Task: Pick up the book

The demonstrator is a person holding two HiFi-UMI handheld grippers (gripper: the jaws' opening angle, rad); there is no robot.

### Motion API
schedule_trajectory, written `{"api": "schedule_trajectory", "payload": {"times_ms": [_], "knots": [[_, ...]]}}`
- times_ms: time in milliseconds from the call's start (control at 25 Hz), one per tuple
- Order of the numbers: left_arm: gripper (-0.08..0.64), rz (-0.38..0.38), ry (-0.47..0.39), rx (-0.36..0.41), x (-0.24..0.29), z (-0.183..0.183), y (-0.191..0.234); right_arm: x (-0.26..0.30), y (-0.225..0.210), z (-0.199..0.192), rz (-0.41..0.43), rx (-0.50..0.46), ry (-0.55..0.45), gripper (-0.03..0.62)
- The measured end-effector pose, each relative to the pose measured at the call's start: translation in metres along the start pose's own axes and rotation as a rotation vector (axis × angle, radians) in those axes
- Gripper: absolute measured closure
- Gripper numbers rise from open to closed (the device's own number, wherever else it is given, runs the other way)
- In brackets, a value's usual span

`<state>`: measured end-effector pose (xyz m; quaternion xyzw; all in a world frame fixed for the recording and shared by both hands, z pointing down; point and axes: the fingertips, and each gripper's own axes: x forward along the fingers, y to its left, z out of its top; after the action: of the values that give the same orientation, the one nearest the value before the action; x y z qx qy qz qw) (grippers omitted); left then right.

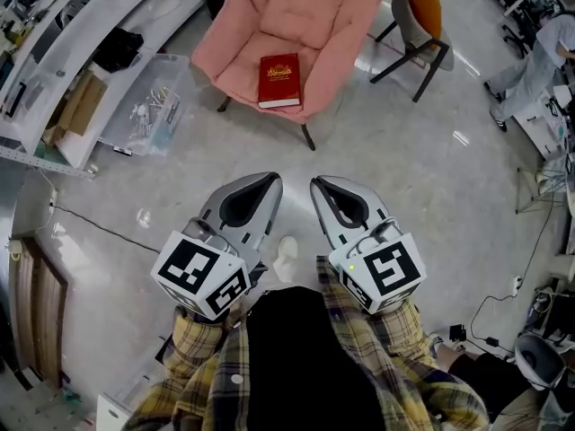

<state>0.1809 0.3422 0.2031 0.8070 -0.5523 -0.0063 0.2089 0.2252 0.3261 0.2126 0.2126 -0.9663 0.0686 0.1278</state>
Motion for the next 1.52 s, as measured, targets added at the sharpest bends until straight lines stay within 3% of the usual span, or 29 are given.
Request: {"api": "schedule_trajectory", "payload": {"times_ms": [360, 1000, 1280, 1520], "knots": [[0.557, -0.015, -0.012, -0.005, -0.006, 0.026, 0.063, 0.061, 0.006, 0.018, -0.021, 0.001, 0.013, 0.577], [0.557, -0.12, 0.031, 0.016, -0.033, 0.072, 0.195, 0.193, 0.041, 0.055, -0.128, 0.039, 0.013, 0.577], [0.557, -0.156, 0.073, -0.019, -0.032, 0.064, 0.224, 0.213, 0.047, 0.041, -0.175, 0.085, 0.058, 0.577], [0.557, -0.179, 0.103, -0.03, -0.014, 0.062, 0.234, 0.224, 0.029, 0.041, -0.203, 0.103, 0.072, 0.577]]}}
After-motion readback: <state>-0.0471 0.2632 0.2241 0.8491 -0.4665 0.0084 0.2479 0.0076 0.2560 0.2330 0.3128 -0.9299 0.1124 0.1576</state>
